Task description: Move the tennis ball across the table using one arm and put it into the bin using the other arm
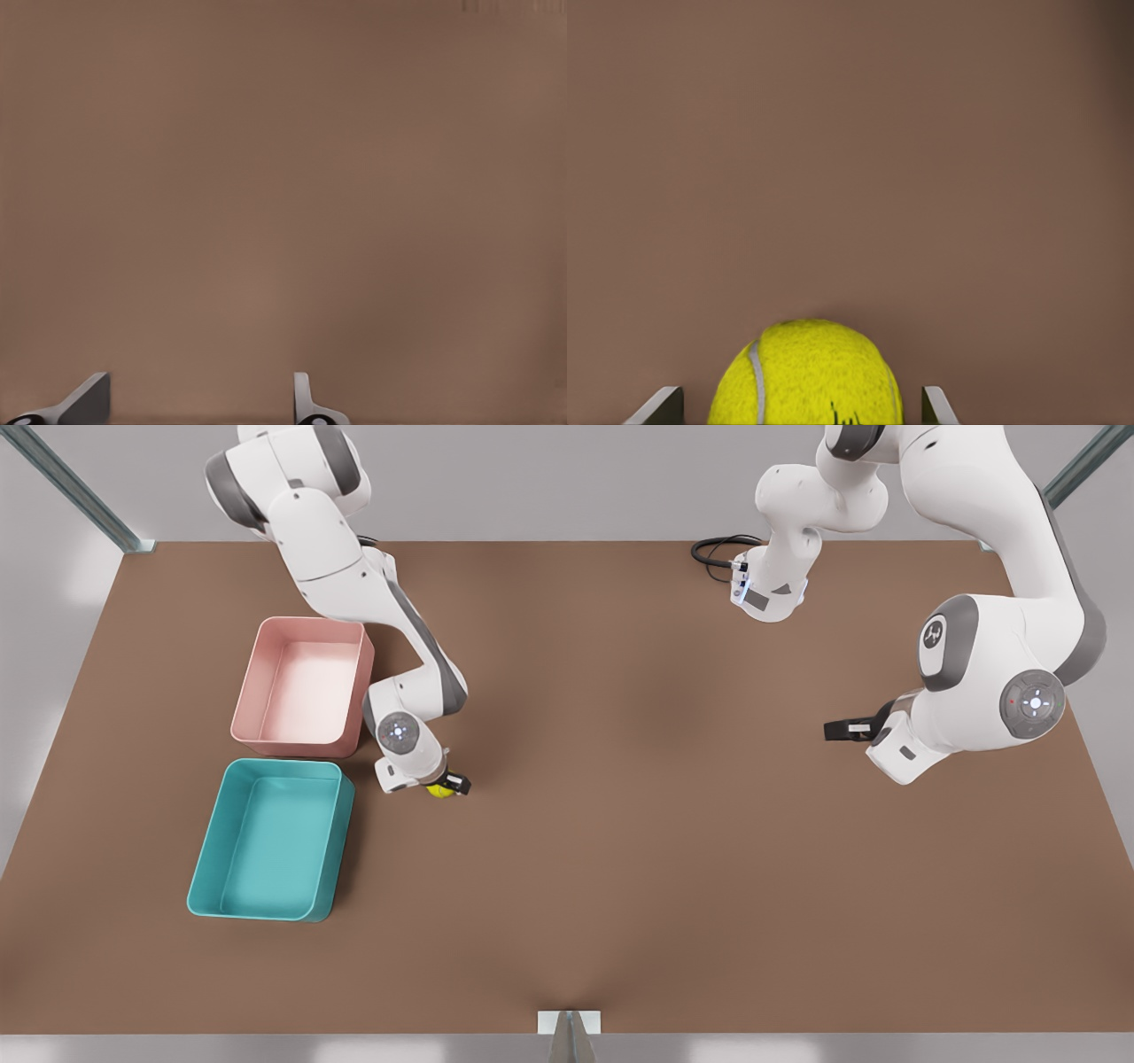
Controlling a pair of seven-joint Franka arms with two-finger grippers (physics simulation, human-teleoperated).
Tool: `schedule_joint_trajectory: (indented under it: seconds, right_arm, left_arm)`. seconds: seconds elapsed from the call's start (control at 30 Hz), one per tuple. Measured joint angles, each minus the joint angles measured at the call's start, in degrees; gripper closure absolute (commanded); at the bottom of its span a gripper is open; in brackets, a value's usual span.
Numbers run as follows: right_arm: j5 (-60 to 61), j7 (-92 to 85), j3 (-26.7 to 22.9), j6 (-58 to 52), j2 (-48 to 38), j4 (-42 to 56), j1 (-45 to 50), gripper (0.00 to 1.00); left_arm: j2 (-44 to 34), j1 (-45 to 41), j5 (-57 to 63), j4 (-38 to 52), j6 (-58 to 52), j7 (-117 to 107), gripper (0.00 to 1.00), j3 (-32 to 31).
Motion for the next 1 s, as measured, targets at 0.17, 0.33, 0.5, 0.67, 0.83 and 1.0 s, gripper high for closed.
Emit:
schedule_joint_trajectory:
  seconds: [0.17, 0.33, 0.5, 0.67, 0.83, 1.0]
  right_arm:
    - [0.02, 0.58, 0.00, 0.30, 0.65, 0.18, 0.68, 0.00]
    - [0.01, 1.03, 0.00, 0.55, 1.72, 0.20, 0.67, 0.00]
    - [0.02, 1.36, 0.00, 0.73, 1.75, -0.08, 0.64, 0.12]
    - [0.16, 1.45, 0.05, 0.82, 1.74, 0.18, 0.20, 0.27]
    - [0.22, 1.54, 2.98, -0.57, -0.68, 1.32, -2.94, 0.27]
    - [0.22, 1.59, 4.89, -2.02, -2.02, 1.59, -4.86, 0.27]
  left_arm:
    - [-0.33, -0.22, 0.00, 0.18, -0.39, -1.09, 0.00, -0.08]
    - [-0.36, -0.30, -0.01, 0.25, -0.73, -1.93, 0.00, -0.09]
    - [-0.34, -0.30, 0.02, 0.39, -1.00, -2.59, 0.00, -0.09]
    - [-0.34, -0.09, 0.05, 1.16, -1.94, -3.05, 0.00, -0.06]
    - [-0.19, -0.19, 0.05, 2.05, -2.79, -3.45, 0.00, -0.09]
    - [0.04, -0.06, -0.05, 2.15, -3.71, -3.74, 0.00, -0.05]
